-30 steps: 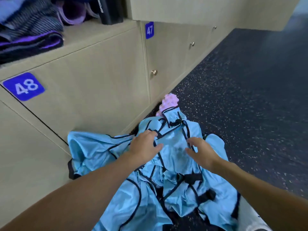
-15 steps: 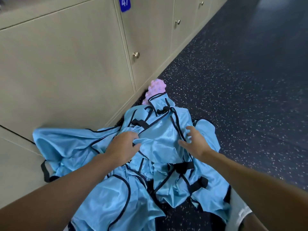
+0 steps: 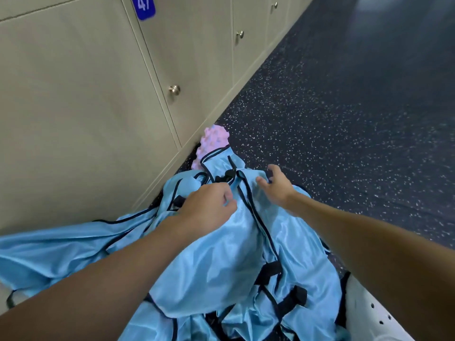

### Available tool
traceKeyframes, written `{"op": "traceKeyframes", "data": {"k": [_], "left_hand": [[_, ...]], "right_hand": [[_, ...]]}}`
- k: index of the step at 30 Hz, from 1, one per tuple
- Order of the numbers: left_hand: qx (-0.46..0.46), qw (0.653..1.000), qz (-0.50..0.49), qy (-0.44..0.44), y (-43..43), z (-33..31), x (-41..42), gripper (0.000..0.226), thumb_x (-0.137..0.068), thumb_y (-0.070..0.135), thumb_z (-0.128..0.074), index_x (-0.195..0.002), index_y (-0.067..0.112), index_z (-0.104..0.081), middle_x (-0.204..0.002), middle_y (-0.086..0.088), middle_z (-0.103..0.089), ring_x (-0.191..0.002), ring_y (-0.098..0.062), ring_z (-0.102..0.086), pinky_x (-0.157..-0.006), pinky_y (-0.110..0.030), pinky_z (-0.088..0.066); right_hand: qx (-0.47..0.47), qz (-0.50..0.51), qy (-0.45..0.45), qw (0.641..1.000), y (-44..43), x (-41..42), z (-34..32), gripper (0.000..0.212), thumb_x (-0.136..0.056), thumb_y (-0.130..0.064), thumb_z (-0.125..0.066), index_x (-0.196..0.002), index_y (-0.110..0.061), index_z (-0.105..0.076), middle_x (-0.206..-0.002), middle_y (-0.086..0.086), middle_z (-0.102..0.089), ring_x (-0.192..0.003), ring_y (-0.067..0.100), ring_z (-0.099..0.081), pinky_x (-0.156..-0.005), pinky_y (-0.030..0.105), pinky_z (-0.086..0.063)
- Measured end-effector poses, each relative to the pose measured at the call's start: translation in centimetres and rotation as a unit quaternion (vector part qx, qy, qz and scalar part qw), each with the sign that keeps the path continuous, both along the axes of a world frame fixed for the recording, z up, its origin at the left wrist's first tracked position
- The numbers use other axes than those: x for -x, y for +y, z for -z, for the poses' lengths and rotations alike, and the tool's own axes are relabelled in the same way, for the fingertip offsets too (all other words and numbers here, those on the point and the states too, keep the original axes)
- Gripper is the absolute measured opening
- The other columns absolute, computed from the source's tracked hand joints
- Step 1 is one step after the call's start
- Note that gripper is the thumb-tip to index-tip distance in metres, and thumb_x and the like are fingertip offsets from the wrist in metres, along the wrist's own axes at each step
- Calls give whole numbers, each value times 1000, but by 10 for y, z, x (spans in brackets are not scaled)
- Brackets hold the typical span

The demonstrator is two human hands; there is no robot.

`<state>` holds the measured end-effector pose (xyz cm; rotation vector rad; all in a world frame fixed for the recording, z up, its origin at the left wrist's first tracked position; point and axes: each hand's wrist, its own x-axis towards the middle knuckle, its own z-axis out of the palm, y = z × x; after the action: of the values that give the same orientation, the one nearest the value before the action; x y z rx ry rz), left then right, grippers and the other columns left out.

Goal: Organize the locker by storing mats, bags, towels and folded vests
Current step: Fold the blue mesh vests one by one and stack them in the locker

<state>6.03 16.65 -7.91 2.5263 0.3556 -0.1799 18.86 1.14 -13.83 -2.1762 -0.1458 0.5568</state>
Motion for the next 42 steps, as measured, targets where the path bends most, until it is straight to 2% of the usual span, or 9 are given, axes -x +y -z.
{"op": "traceKeyframes", "data": {"k": [3,7,14,18,22,27,32,36,42], "left_hand": [[5,1000,-3,-10,2,10,-22,7,-90,29,-60,-92,24,-64,-93,5,-65,-90,-23,-63,-84,-43,-54],[2,999,-27,-36,4,17,-50,21,-94,31,-60,-112,19,-62,-113,1,-63,-101,-23,-60,-90,-44,-52],[171,983,-9,-63,-12,-21,-76,73,-88,35,-73,-151,20,-38,-149,7,-44,-132,0,-41,-98,-15,-29],[210,970,30,-117,-13,-77,-66,17,-90,21,-72,-105,13,-69,-90,6,-69,-78,9,-58,-78,-19,-50],[209,959,27,-189,-18,-158,-31,9,-93,14,-67,-90,6,-66,-63,16,-57,-56,2,-48,-60,-17,-42],[183,938,42,-293,-27,-277,33,27,-96,1,-58,-78,17,-46,-62,0,-48,-51,-6,-38,-47,-18,-30],[124,913,24,-388,-30,-365,101,28,-95,4,-61,-82,21,-43,-60,-4,-46,-53,-11,-36,-51,-26,-29],[77,917,15,-391,-31,-399,148,9,-98,17,-59,-92,16,-65,-82,-24,-64,-67,-13,-48,-64,-30,-39],[75,921,8,-383,-39,-417,196,21,-92,22,-69,-83,4,-70,-82,-18,-69,-65,-8,-53,-60,-20,-41]], "right_hand": [[-58,64,9,996,5,-19,9,60,-95,-28,-62,-146,-11,-37,-135,14,-53,-120,30,-55,-102,45,-47],[-109,93,15,990,1,-32,8,13,-89,-10,-64,-92,3,-65,-81,14,-67,-72,25,-62,-65,45,-56],[-222,-13,-25,975,-20,-20,-68,9,-94,-11,-65,-86,-10,-69,-72,-1,-65,-63,9,-59,-60,24,-50],[-251,-79,-46,964,-28,1,-137,10,-92,-12,-67,-83,-12,-71,-79,8,-65,-73,20,-56,-69,36,-48],[-268,-126,-99,950,-38,34,-223,10,-91,-12,-67,-83,-8,-70,-72,2,-62,-63,9,-54,-57,20,-44],[-255,-190,-136,938,-46,87,-319,12,-90,-18,-70,-80,-13,-69,-73,4,-64,-68,16,-54,-66,33,-44],[-286,-175,-233,913,-47,150,-395,27,-96,-20,-61,-72,-12,-54,-55,-16,-44,-47,0,-35,-47,13,-29],[-321,-165,-268,893,-41,192,-433,34,-94,-25,-60,-89,8,-52,-75,6,-50,-68,16,-45,-62,35,-39],[-327,-210,-268,882,-28,233,-443,39,-92,-29,-62,-88,8,-52,-74,14,-51,-69,20,-46,-62,47,-42]]}}
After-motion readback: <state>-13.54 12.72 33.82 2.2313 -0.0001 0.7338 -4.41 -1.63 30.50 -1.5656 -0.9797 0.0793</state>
